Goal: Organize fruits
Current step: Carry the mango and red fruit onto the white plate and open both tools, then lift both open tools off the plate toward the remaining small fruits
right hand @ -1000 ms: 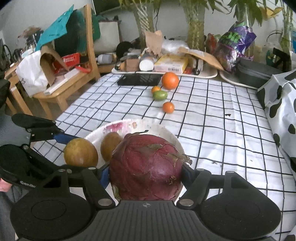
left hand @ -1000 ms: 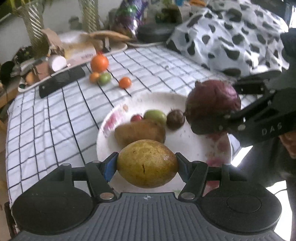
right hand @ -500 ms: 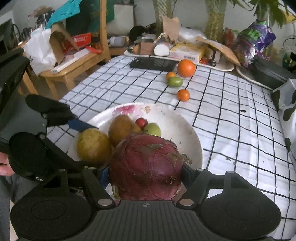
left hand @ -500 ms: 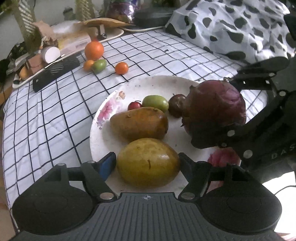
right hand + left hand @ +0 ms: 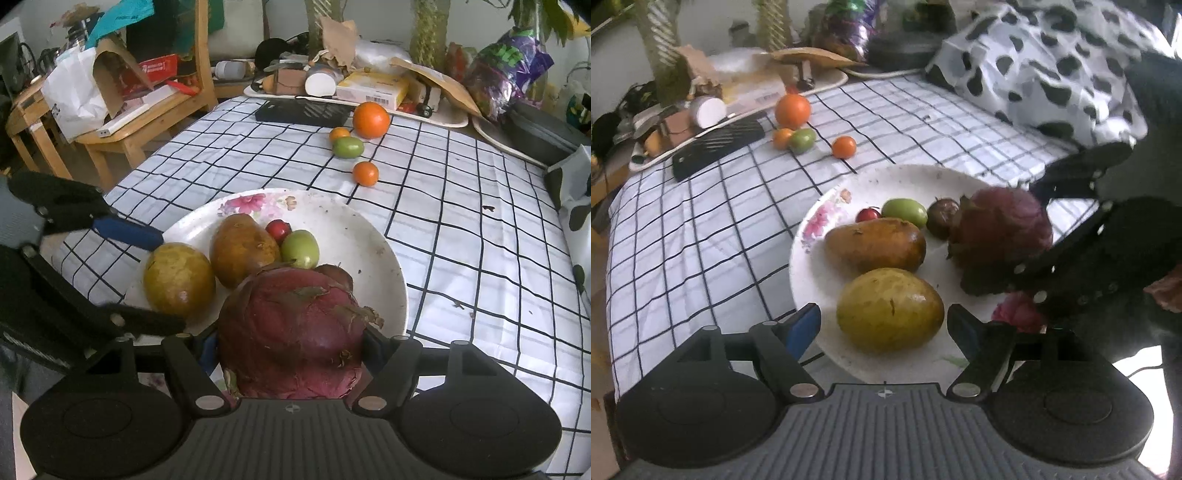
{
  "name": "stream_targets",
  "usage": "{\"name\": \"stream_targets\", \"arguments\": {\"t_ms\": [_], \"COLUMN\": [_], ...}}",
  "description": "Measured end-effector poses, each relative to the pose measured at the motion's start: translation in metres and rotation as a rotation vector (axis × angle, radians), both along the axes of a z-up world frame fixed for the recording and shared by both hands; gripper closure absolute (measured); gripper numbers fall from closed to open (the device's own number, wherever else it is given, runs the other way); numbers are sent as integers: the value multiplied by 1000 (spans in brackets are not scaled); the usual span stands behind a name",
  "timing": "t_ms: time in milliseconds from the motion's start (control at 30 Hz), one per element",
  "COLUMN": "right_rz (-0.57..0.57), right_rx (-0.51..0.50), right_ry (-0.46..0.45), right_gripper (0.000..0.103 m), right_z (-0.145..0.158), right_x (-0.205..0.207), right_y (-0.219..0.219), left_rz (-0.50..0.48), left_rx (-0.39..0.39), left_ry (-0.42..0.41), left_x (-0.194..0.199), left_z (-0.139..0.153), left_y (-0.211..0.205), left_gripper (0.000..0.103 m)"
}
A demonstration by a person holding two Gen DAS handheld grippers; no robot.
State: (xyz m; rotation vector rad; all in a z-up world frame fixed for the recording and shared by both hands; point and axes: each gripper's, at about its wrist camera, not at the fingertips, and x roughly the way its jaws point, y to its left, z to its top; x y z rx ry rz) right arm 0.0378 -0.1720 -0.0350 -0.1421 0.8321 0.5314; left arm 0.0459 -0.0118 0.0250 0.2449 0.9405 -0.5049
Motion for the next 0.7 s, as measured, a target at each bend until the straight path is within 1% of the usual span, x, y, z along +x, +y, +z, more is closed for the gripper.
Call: {"name": "stream_targets", "arguments": {"t_ms": [100,267,300,367,433,533,633,700], "right_rz": [21,54,63,81,90,84,70,52], "right_rx": [-12,-62,-59,-32,-22,-55,-90,-90], "right_ry": [-6,-26,-33,-72,-106,-101,-129,-139], "right_gripper": [28,22,19,1,0,0,0,0], "right_z": [0,-2,-2,4,9,8,11,13], "right_x": [-2,-5,-6,-11,-17,-18,-23,-24], "right_y": [4,13,14,13,12,13,13,12], "left_rz": [39,79,81,88,104,132,159,170], "left_rx": [-38,-47,-48,-60,-76,-104,-125,-135], "left_ry": [-4,-21,-24,-28,-32,-41,-52,-60], "left_x": [-2,-3,-3,-4,-3,-1,0,1], "left_z": [6,9,10,12,13,16,19,20], "left_y": [8,11,11,13,15,20,23,23], "left_gripper": [29,29,29,29,29,29,29,29]}}
